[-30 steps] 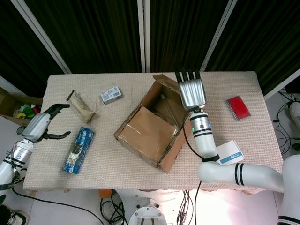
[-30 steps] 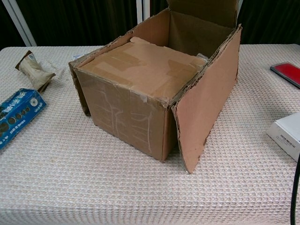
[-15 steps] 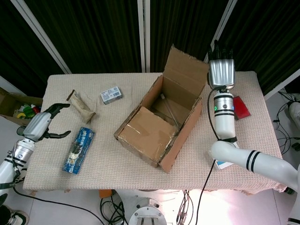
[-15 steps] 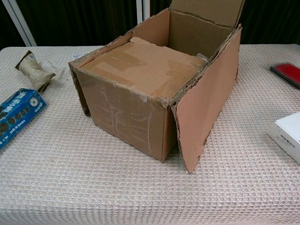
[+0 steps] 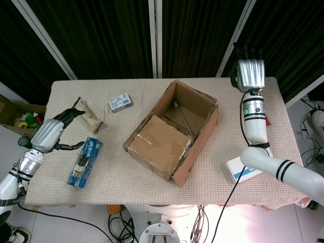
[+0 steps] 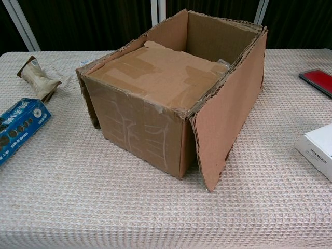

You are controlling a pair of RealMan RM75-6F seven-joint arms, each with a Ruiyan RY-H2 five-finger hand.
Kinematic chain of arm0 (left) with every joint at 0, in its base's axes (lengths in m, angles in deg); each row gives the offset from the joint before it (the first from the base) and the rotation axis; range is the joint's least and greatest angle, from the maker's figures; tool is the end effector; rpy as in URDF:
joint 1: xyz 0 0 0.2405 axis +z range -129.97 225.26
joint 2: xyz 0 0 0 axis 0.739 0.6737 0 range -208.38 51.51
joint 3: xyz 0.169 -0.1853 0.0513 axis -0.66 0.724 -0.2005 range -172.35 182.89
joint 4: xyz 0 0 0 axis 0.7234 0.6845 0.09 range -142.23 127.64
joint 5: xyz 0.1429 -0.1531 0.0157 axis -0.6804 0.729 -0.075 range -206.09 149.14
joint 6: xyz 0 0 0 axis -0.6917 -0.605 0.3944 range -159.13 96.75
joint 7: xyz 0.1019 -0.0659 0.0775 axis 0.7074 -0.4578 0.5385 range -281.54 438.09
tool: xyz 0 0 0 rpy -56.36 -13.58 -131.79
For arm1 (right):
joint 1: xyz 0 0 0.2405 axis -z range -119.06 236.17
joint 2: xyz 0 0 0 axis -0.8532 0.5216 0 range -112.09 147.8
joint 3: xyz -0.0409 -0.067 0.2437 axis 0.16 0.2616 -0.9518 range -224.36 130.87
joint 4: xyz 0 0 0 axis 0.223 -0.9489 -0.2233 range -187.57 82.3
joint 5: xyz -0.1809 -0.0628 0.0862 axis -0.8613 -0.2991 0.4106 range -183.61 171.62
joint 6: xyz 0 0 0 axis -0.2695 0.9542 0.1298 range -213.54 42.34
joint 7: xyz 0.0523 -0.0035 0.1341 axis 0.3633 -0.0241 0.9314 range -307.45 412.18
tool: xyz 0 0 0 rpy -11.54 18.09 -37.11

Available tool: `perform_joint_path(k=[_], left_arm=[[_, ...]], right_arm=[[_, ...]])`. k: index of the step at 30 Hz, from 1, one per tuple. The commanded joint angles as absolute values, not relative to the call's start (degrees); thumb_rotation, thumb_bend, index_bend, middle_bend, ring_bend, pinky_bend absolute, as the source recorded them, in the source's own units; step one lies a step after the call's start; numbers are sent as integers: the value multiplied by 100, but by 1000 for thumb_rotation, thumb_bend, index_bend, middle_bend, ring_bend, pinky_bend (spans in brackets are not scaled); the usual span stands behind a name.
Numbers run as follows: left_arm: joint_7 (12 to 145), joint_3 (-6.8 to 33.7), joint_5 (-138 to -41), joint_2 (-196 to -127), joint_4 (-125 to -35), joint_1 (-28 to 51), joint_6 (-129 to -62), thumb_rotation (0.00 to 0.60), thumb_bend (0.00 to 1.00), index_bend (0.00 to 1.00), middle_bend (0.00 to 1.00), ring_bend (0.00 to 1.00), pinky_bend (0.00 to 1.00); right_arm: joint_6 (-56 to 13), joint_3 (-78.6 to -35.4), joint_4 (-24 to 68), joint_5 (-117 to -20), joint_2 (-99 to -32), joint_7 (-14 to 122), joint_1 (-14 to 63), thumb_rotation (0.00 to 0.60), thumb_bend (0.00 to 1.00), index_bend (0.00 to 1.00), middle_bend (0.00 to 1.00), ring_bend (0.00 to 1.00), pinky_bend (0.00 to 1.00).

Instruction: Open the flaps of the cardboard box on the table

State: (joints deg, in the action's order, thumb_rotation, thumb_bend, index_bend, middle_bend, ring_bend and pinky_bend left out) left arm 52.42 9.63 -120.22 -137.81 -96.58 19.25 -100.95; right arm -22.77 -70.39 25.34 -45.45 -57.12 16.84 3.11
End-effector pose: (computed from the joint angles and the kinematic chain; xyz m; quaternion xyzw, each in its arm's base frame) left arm -0.2312 0.3005 0.1563 -0.6775 -0.4063 -0.4852 0.3749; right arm -0.1097 -0.4670 0.1580 0.5912 -0.2753 0.3872 0.6517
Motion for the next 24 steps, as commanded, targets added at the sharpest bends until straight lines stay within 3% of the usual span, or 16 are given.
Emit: perform_joint_path(k=[1,6,9,12,15,18,24], left_arm=[[5965,1075,-12561,-13627,-10327,1576,-10097,212,210,129,158,105,249],[6901,1285,-12616,-13868,-10925,970,-9381,148,177,128,170,105,251],[7370,1557,-12283,-14158,-11073,534,-8851,65,127,128,173,105,250],[7732,1866,-11742,-14570,-11052,87,-8361,41,121,129,187,105,250],[8213,2065,-11208,-15042,-10833,-341,-7923,1,124,131,192,105,245],[8678,2177,-10742,-15503,-10555,-694,-7653,0,124,133,194,106,238],[9609,2267,-9909,-16254,-9808,-1216,-7513,0,112,136,196,105,231]], right_arm=[[-2046,-7125,3313,-5109,-5133,2236,707,600,349,0,0,0,0],[-1783,-7243,4374,-5714,-4397,3218,1315,600,343,0,0,0,0],[-1650,-7184,4872,-6079,-3955,3587,1690,600,337,0,0,0,0],[-1425,-7109,5277,-6501,-3608,3890,2035,600,338,0,0,0,0],[-1188,-7019,5598,-6953,-3326,4173,2353,600,428,0,0,0,0],[-939,-6913,5787,-7428,-3121,4433,2636,600,513,0,0,0,0],[-648,-6689,6044,-8037,-2919,5063,3092,600,513,0,0,0,0]])
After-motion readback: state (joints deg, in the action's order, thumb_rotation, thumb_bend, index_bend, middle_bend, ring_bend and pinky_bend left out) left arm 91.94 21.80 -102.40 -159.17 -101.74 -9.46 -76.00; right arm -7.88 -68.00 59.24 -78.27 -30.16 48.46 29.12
